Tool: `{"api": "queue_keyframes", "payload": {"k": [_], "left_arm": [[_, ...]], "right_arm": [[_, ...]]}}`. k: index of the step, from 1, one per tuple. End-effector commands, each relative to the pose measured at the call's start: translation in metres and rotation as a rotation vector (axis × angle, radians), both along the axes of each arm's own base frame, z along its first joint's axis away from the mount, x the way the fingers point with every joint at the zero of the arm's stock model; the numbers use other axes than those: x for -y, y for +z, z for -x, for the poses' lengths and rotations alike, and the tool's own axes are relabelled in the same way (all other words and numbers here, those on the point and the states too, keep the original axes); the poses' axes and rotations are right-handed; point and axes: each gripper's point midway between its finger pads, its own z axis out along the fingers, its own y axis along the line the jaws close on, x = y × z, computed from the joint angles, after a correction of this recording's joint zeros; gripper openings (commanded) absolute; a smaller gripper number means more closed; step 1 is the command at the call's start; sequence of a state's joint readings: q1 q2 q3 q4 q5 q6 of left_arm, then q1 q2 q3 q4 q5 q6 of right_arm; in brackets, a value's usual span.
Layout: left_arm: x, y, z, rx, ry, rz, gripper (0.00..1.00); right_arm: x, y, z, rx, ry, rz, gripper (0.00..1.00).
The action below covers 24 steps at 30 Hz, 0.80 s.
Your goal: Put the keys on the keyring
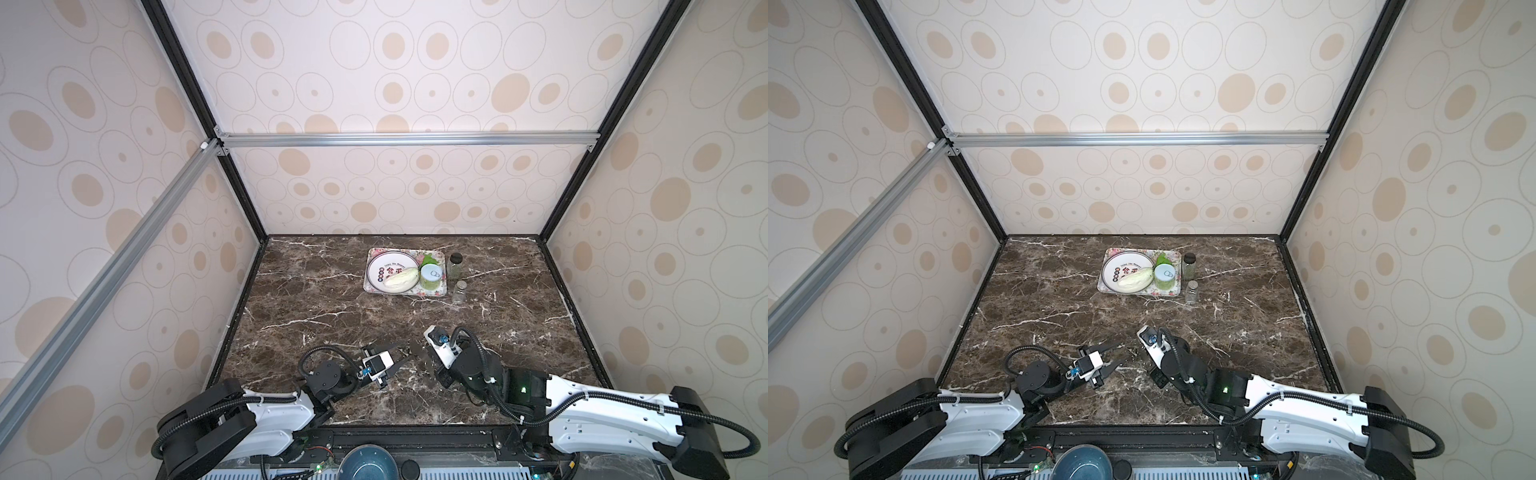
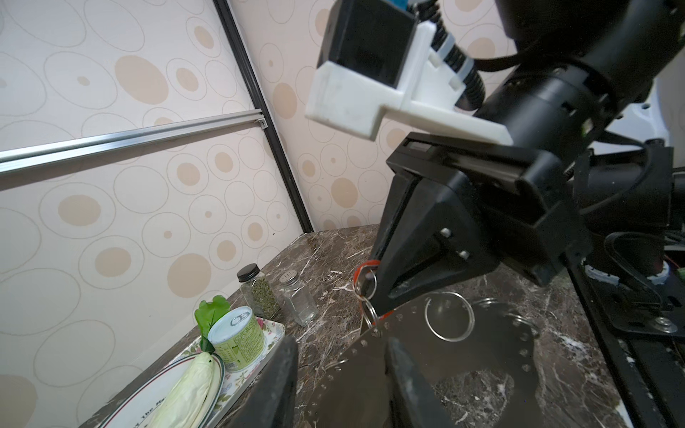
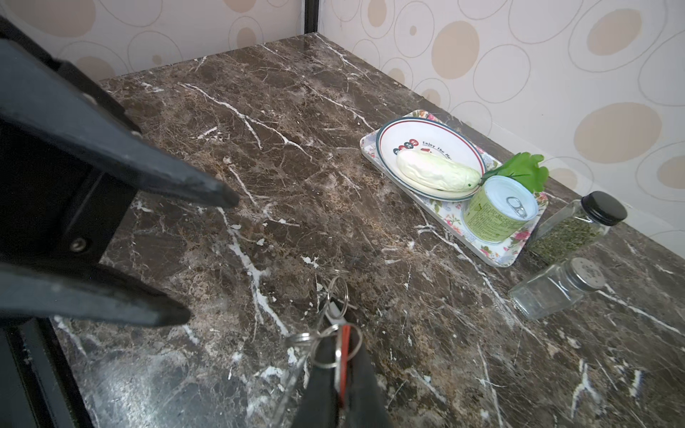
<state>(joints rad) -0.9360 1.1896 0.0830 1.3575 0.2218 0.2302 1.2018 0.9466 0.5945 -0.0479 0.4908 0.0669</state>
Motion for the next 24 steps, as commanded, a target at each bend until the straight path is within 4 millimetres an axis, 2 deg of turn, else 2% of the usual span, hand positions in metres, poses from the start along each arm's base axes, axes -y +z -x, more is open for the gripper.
{"api": "queue_keyframes", "payload": {"k": [1, 5, 10, 13, 17, 24], "left_arm": [[-0.011, 0.012, -0.012, -0.006, 0.082, 0.065, 0.42], [-0.022, 0.002, -0.033, -0.062, 0.214, 0.064, 0.50], [-0.052, -0.015, -0.067, -0.195, 0.433, 0.150, 0.67], [-0.064, -0.020, -0.071, -0.230, 0.466, 0.202, 0.73], [-0.072, -0.025, -0.076, -0.269, 0.509, 0.231, 0.78], [-0.081, -0.020, -0.078, -0.234, 0.554, 0.211, 0.81]], "right_arm": [[0.005, 0.015, -0.005, 0.041, -0.035, 0.018, 0.00], [0.007, 0.017, -0.006, 0.053, -0.046, 0.037, 0.00], [0.013, 0.024, -0.008, 0.068, -0.065, 0.058, 0.00], [0.012, 0.034, -0.001, 0.052, -0.026, 0.020, 0.00], [0.010, 0.062, 0.012, 0.048, 0.062, -0.015, 0.00], [0.016, 0.072, 0.036, 0.074, 0.274, 0.218, 0.00]]}}
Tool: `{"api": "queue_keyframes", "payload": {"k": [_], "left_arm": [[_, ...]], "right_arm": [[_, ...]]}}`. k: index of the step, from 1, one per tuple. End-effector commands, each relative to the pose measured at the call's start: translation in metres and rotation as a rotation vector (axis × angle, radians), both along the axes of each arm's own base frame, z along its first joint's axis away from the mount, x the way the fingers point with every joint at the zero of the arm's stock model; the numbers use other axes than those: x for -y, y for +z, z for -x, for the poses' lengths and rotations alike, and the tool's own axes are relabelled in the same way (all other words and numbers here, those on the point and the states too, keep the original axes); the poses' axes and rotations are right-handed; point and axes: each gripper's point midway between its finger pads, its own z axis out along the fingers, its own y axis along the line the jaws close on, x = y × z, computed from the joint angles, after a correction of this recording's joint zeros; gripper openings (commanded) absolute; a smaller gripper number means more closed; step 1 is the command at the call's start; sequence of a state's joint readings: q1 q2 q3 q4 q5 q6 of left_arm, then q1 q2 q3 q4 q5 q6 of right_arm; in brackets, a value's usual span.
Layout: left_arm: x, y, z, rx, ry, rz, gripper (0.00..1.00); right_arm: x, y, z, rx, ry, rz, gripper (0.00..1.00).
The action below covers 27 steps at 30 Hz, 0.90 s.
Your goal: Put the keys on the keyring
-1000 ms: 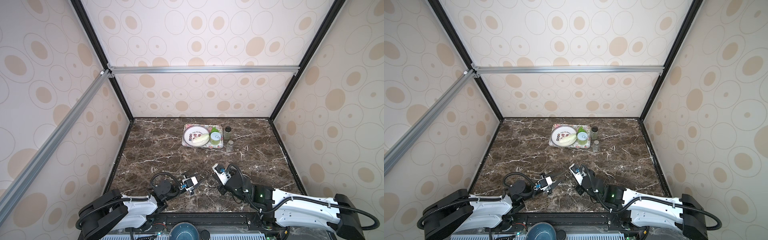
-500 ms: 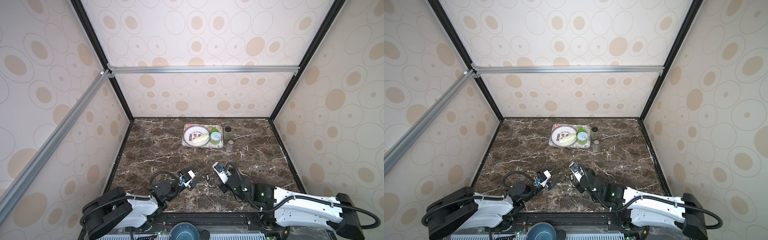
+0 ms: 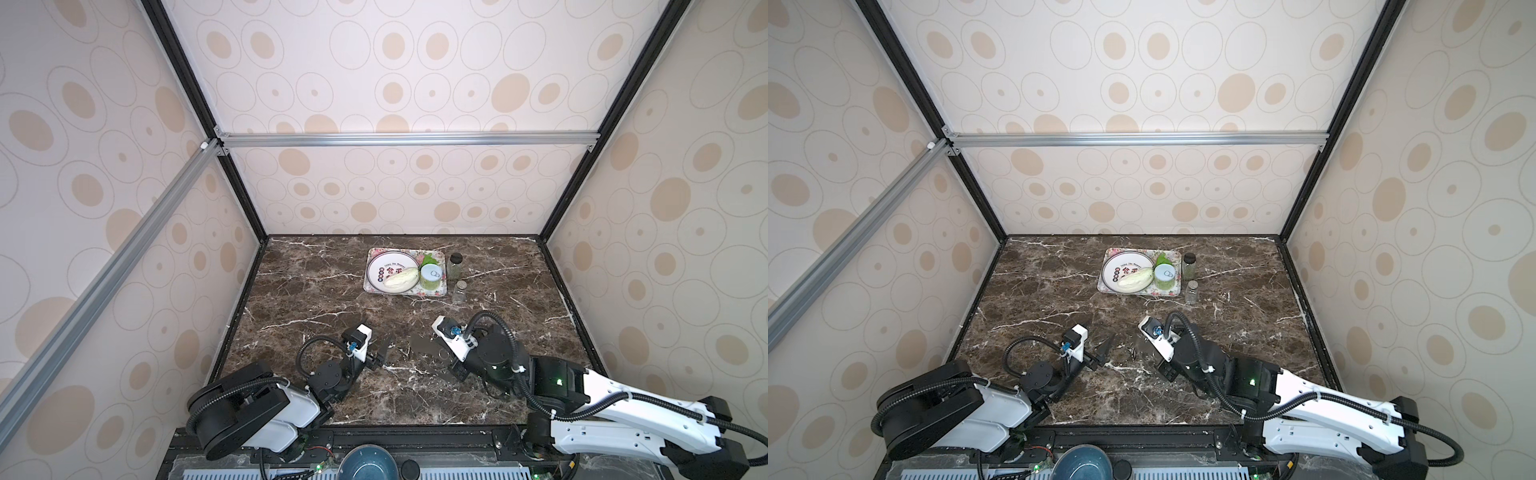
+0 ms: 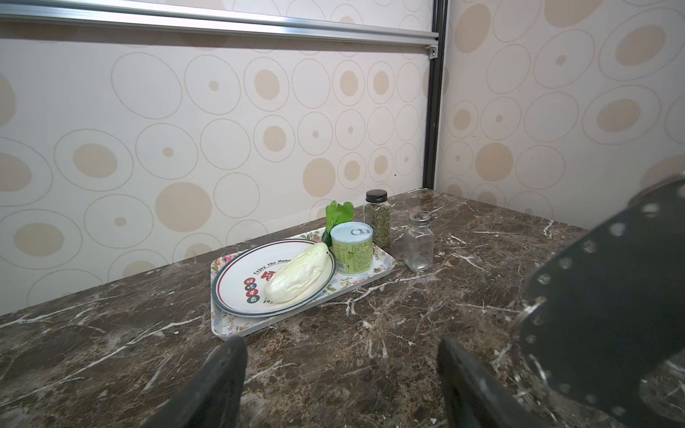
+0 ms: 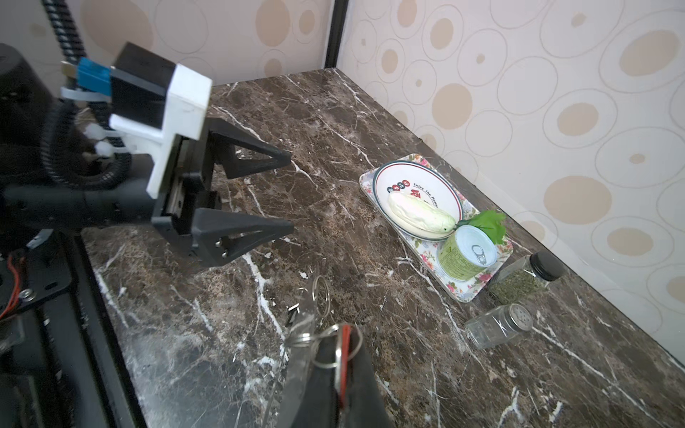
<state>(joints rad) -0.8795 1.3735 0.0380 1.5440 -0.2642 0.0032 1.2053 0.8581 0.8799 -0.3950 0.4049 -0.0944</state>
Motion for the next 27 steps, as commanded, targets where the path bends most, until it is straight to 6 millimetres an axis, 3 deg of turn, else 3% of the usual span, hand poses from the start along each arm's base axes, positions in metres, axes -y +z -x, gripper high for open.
{"api": "queue_keyframes", "payload": {"k": [1, 4, 8, 16, 27], "left_arm": [[-0.014, 0.011, -0.004, 0.018, 0.067, 0.031, 0.81], [-0.013, 0.016, -0.002, 0.042, 0.055, 0.011, 0.81], [-0.011, 0.021, 0.002, 0.063, 0.032, -0.001, 0.83], [-0.012, 0.028, 0.007, 0.105, 0.019, -0.028, 0.95], [-0.013, 0.033, 0.009, 0.114, 0.017, -0.018, 1.00]], "right_arm": [[0.009, -0.009, 0.019, 0.026, 0.147, 0.185, 0.00], [0.011, -0.005, 0.029, 0.096, 0.267, 0.285, 0.00], [0.009, -0.017, 0.044, 0.146, 0.462, 0.455, 0.00], [0.018, -0.050, 0.033, 0.192, 0.580, 0.828, 0.00], [0.037, -0.055, 0.004, 0.376, 0.563, 1.160, 0.00]]}}
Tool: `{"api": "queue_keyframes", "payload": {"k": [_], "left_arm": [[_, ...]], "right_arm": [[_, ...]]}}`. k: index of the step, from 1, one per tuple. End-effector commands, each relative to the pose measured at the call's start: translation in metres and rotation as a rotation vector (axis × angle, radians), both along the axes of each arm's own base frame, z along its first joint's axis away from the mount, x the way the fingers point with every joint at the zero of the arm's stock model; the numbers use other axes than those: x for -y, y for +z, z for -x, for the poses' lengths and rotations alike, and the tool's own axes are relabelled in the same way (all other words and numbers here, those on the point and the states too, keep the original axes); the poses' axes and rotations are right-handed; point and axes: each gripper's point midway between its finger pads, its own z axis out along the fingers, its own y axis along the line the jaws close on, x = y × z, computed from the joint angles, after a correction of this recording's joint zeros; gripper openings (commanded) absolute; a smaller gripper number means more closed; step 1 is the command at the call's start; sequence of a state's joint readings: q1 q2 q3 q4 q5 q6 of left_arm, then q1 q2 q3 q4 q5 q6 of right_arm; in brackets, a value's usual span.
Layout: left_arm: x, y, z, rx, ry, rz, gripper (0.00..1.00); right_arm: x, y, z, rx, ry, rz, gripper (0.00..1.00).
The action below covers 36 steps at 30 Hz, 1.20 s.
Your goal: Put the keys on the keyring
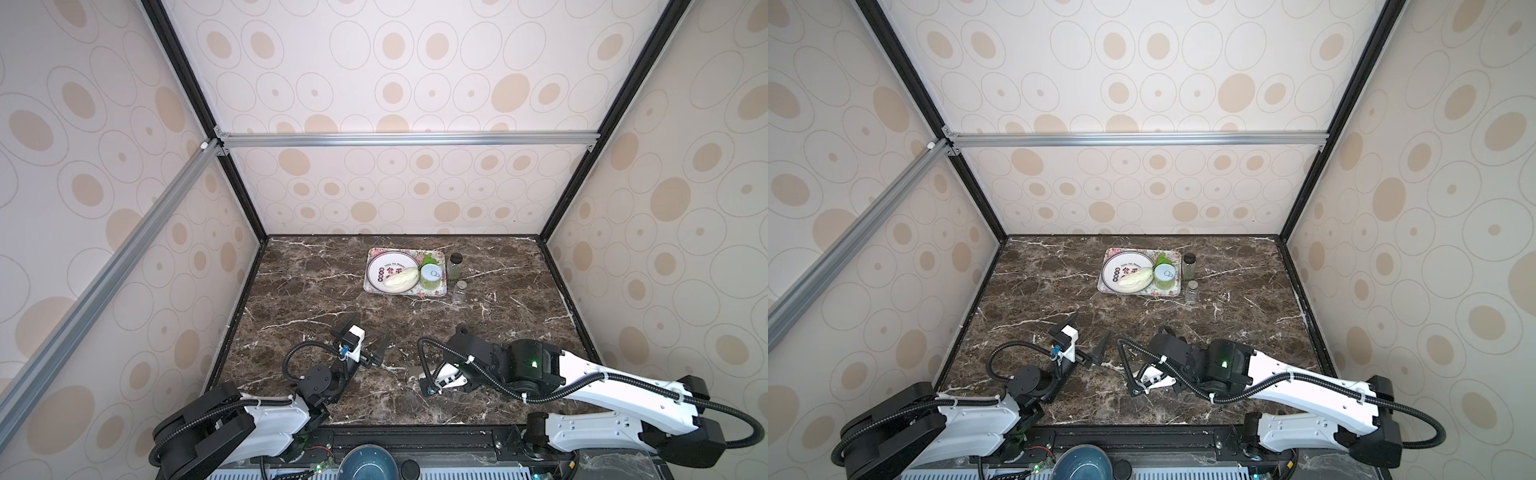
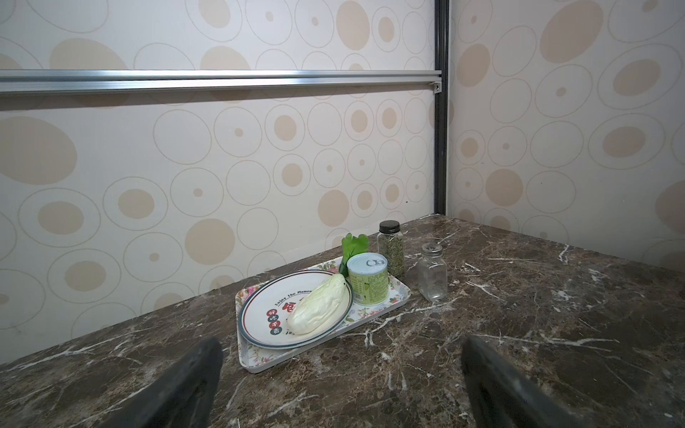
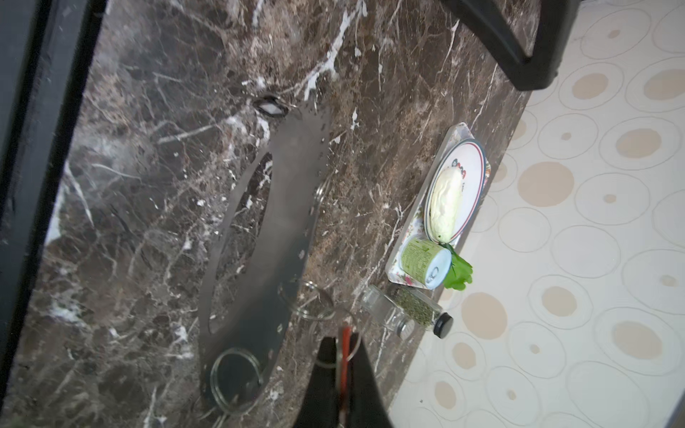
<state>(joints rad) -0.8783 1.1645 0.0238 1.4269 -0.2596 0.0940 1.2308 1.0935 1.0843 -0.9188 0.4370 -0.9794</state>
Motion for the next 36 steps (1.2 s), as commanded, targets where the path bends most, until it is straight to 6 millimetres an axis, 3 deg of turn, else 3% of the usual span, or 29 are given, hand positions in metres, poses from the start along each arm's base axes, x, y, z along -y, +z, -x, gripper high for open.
{"api": "queue_keyframes", "payload": {"k": [1, 12, 24, 36], "left_arm": [[-0.003, 0.004, -0.001, 0.018, 0.009, -0.001, 1.00], [-0.004, 0.006, 0.000, 0.024, 0.009, 0.003, 1.00], [-0.006, 0.006, 0.000, 0.026, 0.017, 0.002, 1.00], [-0.007, 0.007, 0.000, 0.026, 0.021, 0.006, 1.00]], "right_arm": [[0.008, 0.011, -0.011, 0.120, 0.044, 0.102, 0.00], [0.007, 0.005, -0.026, 0.264, 0.093, 0.261, 0.00], [0.007, 0.009, -0.032, 0.339, 0.121, 0.312, 0.00], [0.000, 0.016, -0.027, 0.305, 0.106, 0.204, 0.00]]}}
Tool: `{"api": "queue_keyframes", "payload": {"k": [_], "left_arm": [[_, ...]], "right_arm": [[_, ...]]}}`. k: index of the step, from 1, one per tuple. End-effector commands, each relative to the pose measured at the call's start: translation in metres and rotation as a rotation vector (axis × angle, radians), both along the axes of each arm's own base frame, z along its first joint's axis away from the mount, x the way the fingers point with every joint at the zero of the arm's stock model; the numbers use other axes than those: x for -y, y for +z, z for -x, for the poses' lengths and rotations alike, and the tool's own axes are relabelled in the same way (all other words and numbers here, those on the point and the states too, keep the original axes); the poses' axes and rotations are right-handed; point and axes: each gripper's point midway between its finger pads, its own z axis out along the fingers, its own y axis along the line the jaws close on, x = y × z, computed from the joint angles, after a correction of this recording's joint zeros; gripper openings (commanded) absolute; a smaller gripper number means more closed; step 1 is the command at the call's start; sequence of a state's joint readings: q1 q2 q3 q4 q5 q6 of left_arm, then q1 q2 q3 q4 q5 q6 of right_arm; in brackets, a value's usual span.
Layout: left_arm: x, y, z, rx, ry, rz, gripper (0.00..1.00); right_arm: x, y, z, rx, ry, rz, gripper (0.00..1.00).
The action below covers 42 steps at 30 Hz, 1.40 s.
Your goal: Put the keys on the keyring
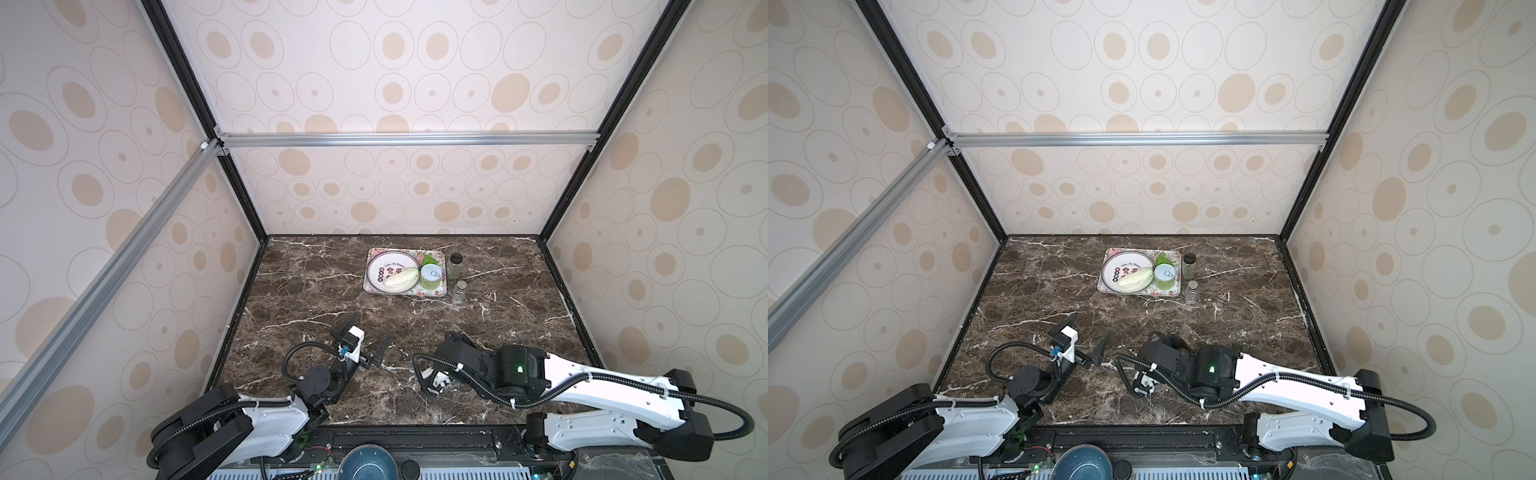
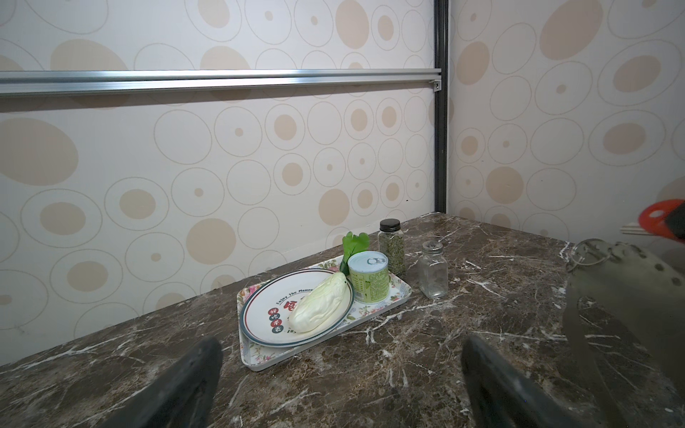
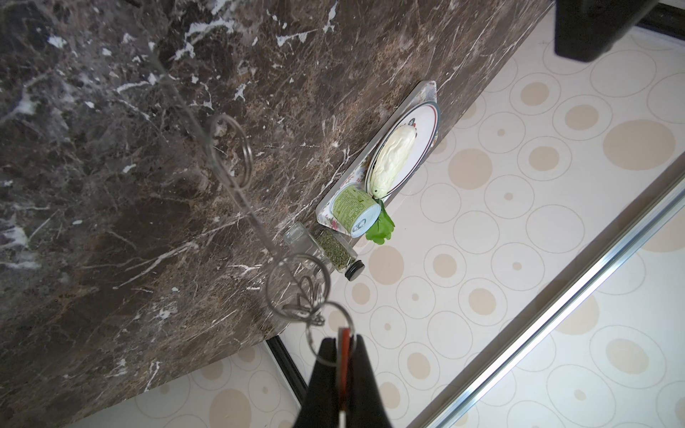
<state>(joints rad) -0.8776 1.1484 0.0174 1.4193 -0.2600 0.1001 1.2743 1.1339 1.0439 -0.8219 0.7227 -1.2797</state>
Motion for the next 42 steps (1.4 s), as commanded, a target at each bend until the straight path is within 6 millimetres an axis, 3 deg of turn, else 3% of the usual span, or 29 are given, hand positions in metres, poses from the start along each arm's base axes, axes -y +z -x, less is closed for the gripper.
{"api": "queue_keyframes", "payload": {"k": [1, 11, 21, 28, 36, 42], "left_arm": [[-0.005, 0.006, -0.001, 0.021, 0.021, 0.009, 1.00], [-0.006, 0.007, -0.001, 0.024, 0.027, 0.011, 1.00], [-0.008, 0.008, 0.000, 0.027, 0.031, 0.014, 1.00], [-0.013, 0.007, -0.002, 0.016, 0.056, 0.021, 1.00], [-0.018, 0.007, -0.003, 0.016, 0.077, 0.029, 1.00], [-0.018, 0.008, -0.002, 0.019, 0.076, 0.029, 1.00]], "right_arm": [[-0.004, 0.006, 0.003, -0.008, 0.009, -0.057, 0.00], [-0.016, 0.010, 0.003, -0.038, -0.057, -0.238, 0.00], [-0.013, -0.021, -0.002, -0.074, -0.124, -0.375, 0.00], [-0.028, -0.039, -0.012, -0.059, -0.107, -0.426, 0.00], [-0.051, -0.037, -0.031, -0.094, -0.141, -0.501, 0.00], [-0.050, -0.044, -0.039, -0.148, -0.193, -0.589, 0.00]]}}
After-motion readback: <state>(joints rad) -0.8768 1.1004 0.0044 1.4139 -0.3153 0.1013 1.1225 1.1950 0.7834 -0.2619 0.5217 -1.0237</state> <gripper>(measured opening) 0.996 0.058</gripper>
